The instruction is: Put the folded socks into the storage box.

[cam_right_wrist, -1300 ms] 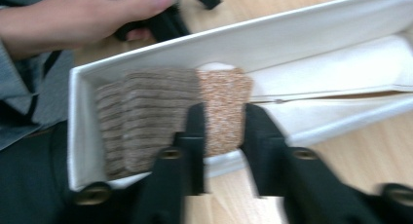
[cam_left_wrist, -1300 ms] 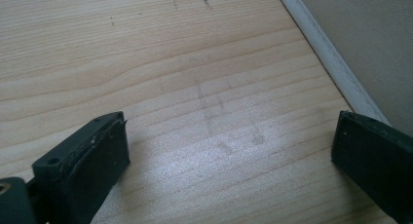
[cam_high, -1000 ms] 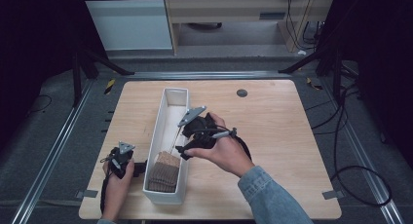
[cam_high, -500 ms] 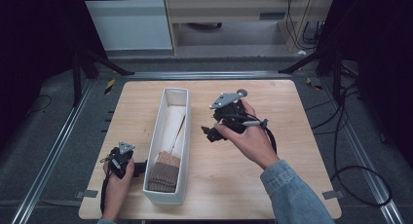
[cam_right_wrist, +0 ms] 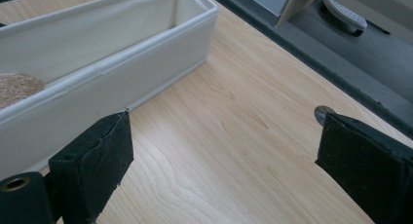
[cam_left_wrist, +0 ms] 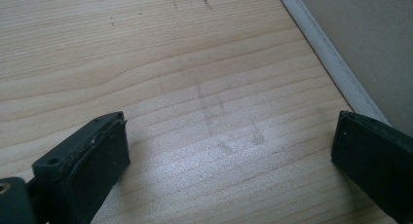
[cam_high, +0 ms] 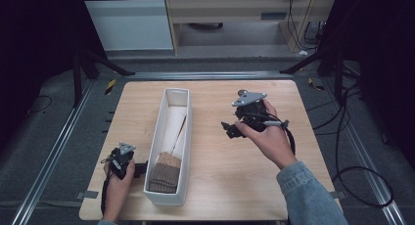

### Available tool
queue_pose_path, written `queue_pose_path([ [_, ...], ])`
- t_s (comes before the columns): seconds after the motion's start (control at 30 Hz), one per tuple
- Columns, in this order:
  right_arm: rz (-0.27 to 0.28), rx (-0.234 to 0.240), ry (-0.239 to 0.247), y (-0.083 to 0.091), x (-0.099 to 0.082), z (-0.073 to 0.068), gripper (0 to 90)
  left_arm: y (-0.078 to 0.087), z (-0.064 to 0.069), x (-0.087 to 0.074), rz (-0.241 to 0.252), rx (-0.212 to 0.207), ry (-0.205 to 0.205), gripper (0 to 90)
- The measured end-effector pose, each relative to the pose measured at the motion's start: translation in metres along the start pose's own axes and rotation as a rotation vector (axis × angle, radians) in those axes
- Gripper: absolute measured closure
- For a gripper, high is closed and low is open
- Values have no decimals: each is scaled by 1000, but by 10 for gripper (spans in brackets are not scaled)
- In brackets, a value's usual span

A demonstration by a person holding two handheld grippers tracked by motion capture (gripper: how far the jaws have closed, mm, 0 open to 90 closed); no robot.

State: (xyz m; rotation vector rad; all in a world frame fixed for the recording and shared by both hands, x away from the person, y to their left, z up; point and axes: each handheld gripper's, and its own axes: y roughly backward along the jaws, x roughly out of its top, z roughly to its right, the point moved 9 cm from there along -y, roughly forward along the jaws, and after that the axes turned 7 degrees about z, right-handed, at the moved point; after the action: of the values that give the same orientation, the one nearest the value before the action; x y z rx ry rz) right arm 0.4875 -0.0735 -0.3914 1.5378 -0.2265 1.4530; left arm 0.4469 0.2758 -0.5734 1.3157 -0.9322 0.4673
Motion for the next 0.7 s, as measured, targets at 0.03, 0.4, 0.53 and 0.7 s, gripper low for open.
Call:
queue_pose_path([
  [0.03,-4,-5,-6,1,-3,2,68,0,0,0,0,0,0,0],
  [0.4,-49,-46,-45,10,-42,22,79,0,0,0,0,0,0,0],
  [0.53,-66,-54,-66,10,-59,25,83,0,0,0,0,0,0,0],
  [0.7,-84,-52,-84,9,-78,25,92,0,0,0,0,0,-1,0],
])
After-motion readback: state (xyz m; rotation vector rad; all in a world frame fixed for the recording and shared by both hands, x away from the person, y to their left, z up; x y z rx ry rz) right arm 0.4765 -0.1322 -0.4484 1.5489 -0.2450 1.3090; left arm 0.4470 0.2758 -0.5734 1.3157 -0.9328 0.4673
